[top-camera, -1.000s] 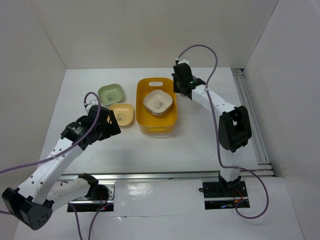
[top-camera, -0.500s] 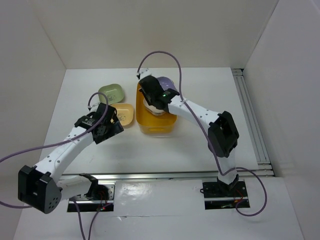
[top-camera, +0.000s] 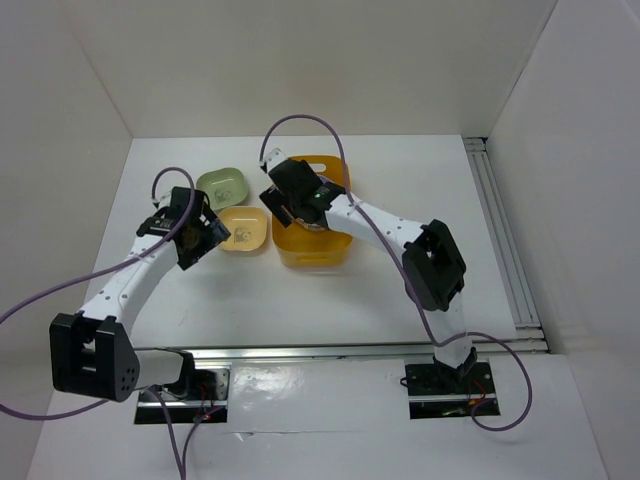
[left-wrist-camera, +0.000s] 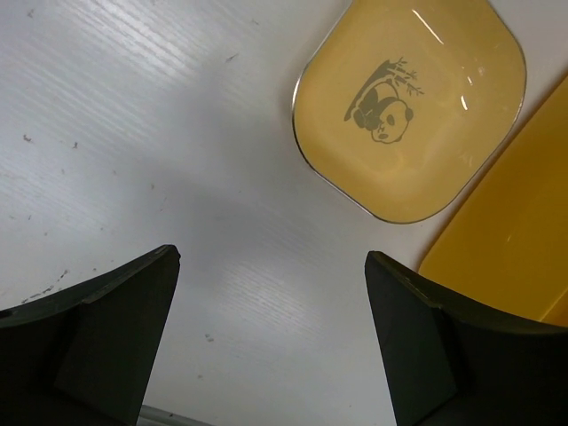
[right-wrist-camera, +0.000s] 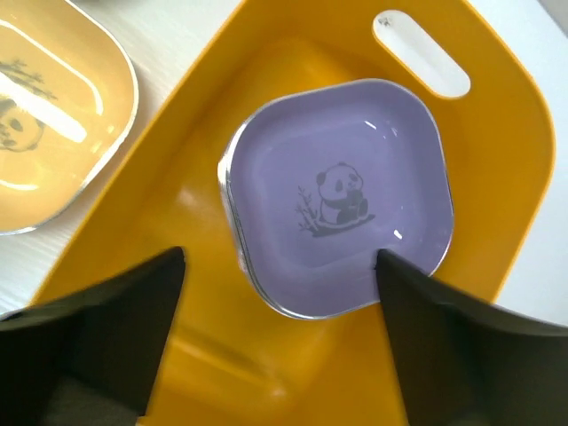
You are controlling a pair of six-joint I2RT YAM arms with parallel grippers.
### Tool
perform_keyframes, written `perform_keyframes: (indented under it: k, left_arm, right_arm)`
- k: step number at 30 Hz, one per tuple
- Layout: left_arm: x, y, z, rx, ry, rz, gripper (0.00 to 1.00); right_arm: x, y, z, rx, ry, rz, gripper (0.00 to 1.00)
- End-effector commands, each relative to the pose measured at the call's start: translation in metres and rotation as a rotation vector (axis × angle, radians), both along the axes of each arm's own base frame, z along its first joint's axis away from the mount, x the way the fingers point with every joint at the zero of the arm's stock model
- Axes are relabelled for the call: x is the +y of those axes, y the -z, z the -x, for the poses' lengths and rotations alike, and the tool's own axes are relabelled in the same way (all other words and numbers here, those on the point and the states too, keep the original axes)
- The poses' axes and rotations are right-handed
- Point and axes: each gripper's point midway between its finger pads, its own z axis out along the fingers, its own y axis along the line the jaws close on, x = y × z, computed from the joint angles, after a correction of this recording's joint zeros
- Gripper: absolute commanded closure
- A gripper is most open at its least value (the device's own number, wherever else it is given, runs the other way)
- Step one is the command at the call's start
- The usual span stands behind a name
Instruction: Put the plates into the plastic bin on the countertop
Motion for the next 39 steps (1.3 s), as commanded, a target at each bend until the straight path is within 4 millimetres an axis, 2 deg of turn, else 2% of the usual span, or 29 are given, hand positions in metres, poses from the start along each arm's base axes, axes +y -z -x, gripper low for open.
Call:
perform_keyframes:
  k: [1, 3, 4, 5, 6, 7, 8, 10, 11, 12, 13, 14, 15, 16, 17, 19, 20, 21, 23, 24, 27, 28, 30, 32, 34, 35, 37, 38, 39]
  left_arm:
    - [-0.007, 0.004, -0.012, -0.041, 0.021, 0.039, 0.01]
    - [-0.005, 0.008, -0.021, -0.055, 0.012, 0.04, 0.01]
    - [-0.006, 0.011, -0.025, -0.054, 0.012, 0.04, 0.01]
    - [-0.005, 0.023, -0.029, -0.027, 0.008, 0.044, 0.01]
    - [-0.005, 0.027, -0.035, -0.029, 0.015, 0.04, 0.01]
    - [-0.002, 0.03, -0.041, -0.027, 0.005, 0.04, 0.01]
    - [-0.002, 0.044, -0.043, 0.006, 0.004, 0.036, 0.01]
    - [-0.004, 0.047, -0.058, -0.008, 0.012, 0.033, 0.01]
    - [-0.004, 0.051, -0.062, -0.005, 0.012, 0.033, 0.01]
    - [-0.002, 0.064, -0.064, 0.024, 0.02, 0.014, 0.01]
    - [-0.003, 0.065, -0.07, 0.017, 0.02, 0.015, 0.01]
    - [0.001, 0.069, -0.073, 0.025, 0.007, -0.007, 0.01]
    - [0.001, 0.07, -0.079, 0.018, 0.007, -0.006, 0.02]
    - [0.005, 0.083, -0.077, 0.054, -0.002, -0.009, 0.02]
    - [0.005, 0.084, -0.083, 0.043, -0.015, -0.012, 0.05]
    - [0.005, 0.094, -0.081, 0.068, -0.025, -0.008, 0.07]
    - [0.008, 0.102, -0.076, 0.084, -0.031, -0.021, 0.1]
    - [0.013, 0.105, -0.073, 0.093, -0.044, -0.029, 0.23]
    - [0.015, 0.112, -0.062, 0.102, -0.08, -0.021, 0.33]
    - [0.015, 0.109, -0.059, 0.095, -0.089, -0.016, 0.5]
    - [0.024, 0.101, -0.046, 0.065, -0.147, -0.041, 0.71]
    - [0.026, 0.089, -0.045, 0.039, -0.153, -0.047, 0.77]
    - [0.038, 0.084, -0.03, 0.067, -0.203, -0.081, 0.98]
    - [0.044, 0.062, -0.024, 0.04, -0.247, -0.098, 1.0]
    - [0.05, 0.042, -0.01, 0.036, -0.282, -0.112, 1.0]
    - [0.052, 0.015, -0.007, -0.045, -0.313, -0.097, 1.0]
    - [0.04, -0.017, -0.005, -0.143, -0.285, -0.056, 1.0]
    - [0.034, -0.03, -0.003, -0.19, -0.269, -0.03, 1.0]
    - [0.027, -0.061, -0.005, -0.298, -0.233, 0.011, 1.0]
  right_arm:
    - [0.027, -0.065, -0.003, -0.139, -0.063, -0.115, 0.0]
    - [0.033, -0.088, 0.01, -0.174, -0.073, -0.152, 0.0]
    - [0.033, -0.087, 0.017, -0.179, -0.075, -0.149, 0.0]
    - [0.031, -0.094, 0.022, -0.195, -0.069, -0.153, 0.0]
    - [0.031, -0.112, 0.036, -0.215, -0.076, -0.184, 0.0]
    - [0.028, -0.119, 0.039, -0.22, -0.068, -0.209, 0.0]
    - [0.022, -0.127, 0.053, -0.223, -0.077, -0.227, 0.0]
    - [0.018, -0.136, 0.065, -0.232, -0.082, -0.264, 0.0]
    - [0.014, -0.127, 0.075, -0.216, -0.081, -0.255, 0.0]
    - [0.012, -0.145, 0.089, -0.232, -0.09, -0.311, 0.0]
    - [0.01, -0.151, 0.096, -0.242, -0.094, -0.341, 0.0]
    - [0.005, -0.14, 0.105, -0.226, -0.098, -0.336, 0.0]
    - [-0.002, -0.157, 0.116, -0.243, -0.11, -0.387, 0.0]
    - [0.001, -0.16, 0.128, -0.245, -0.126, -0.42, 0.0]
    - [-0.006, -0.159, 0.137, -0.238, -0.13, -0.43, 0.0]
    - [-0.009, -0.16, 0.146, -0.235, -0.139, -0.444, 0.0]
    - [-0.01, -0.161, 0.15, -0.239, -0.14, -0.446, 0.0]
    - [-0.014, -0.158, 0.15, -0.241, -0.13, -0.437, 0.0]
    - [-0.016, -0.163, 0.153, -0.25, -0.129, -0.446, 0.0]
    - [-0.016, -0.159, 0.153, -0.245, -0.129, -0.438, 0.0]
    - [-0.01, -0.157, 0.155, -0.237, -0.134, -0.443, 0.0]
    - [-0.008, -0.156, 0.154, -0.23, -0.134, -0.433, 0.0]
    - [-0.007, -0.157, 0.156, -0.234, -0.123, -0.435, 0.0]
    - [-0.004, -0.158, 0.158, -0.234, -0.113, -0.444, 0.0]
    - [-0.01, -0.161, 0.157, -0.241, -0.086, -0.448, 0.0]
    - [-0.014, -0.167, 0.157, -0.249, -0.07, -0.468, 0.0]
    - [-0.025, -0.166, 0.154, -0.267, -0.017, -0.473, 0.0]
    - [-0.031, -0.175, 0.155, -0.277, 0.014, -0.511, 0.0]
    - [-0.036, -0.173, 0.155, -0.278, 0.04, -0.518, 0.0]
